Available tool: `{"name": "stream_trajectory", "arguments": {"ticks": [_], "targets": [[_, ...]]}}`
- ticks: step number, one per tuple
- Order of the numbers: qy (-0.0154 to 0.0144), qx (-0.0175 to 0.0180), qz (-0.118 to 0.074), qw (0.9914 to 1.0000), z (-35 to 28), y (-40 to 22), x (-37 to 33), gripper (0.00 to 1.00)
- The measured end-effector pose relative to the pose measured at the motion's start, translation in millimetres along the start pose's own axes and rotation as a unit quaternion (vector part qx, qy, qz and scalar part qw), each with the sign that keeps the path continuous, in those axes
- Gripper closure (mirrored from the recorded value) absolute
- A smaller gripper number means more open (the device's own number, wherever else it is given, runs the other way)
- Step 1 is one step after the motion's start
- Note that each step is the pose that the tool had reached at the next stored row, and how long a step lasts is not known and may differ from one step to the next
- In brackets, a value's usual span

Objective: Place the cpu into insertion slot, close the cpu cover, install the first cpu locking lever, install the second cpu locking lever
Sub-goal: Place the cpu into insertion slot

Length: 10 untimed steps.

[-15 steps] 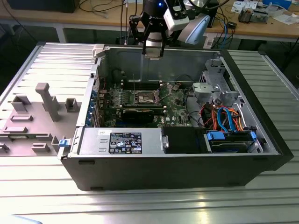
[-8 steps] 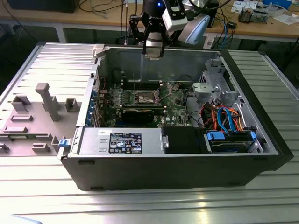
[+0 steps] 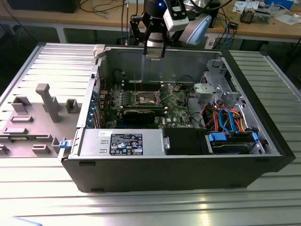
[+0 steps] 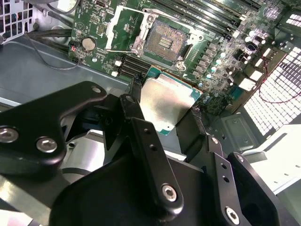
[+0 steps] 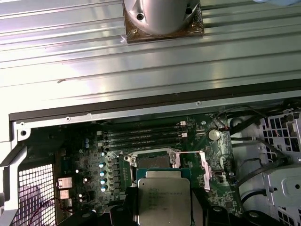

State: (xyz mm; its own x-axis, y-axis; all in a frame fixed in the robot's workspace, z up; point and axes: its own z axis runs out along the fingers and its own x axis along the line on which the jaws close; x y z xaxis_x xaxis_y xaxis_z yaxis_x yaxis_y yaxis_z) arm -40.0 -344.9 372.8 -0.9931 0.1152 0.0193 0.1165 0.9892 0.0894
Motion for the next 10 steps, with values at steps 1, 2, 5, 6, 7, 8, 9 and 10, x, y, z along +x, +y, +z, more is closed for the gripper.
{"name": "stream_trajectory", "arguments": {"ticks": [1, 2, 5, 6, 7, 8, 9, 10], "targets": [[0.0, 0.0, 0.0, 1.0, 0.0, 0.0, 0.0, 0.46], [0.0, 0.0, 0.0, 1.0, 0.0, 0.0, 0.0, 0.46], [-0.0004, -0.0001, 0.004, 0.99999, 0.0, 0.0, 0.0, 0.46], [-0.0006, -0.0001, 0.007, 0.99997, 0.0, 0.0, 0.0, 0.46], [-0.0009, -0.0002, 0.01, 0.99995, 0.0, 0.0, 0.0, 0.46], [-0.0012, -0.0002, 0.013, 0.99992, 0.0, 0.0, 0.0, 0.46], [-0.0015, -0.0003, 0.017, 0.99986, 0.1, 0.0, 0.0, 0.46], [-0.0018, -0.0003, 0.02, 0.9998, 0.1, 0.0, 0.0, 0.46]]}}
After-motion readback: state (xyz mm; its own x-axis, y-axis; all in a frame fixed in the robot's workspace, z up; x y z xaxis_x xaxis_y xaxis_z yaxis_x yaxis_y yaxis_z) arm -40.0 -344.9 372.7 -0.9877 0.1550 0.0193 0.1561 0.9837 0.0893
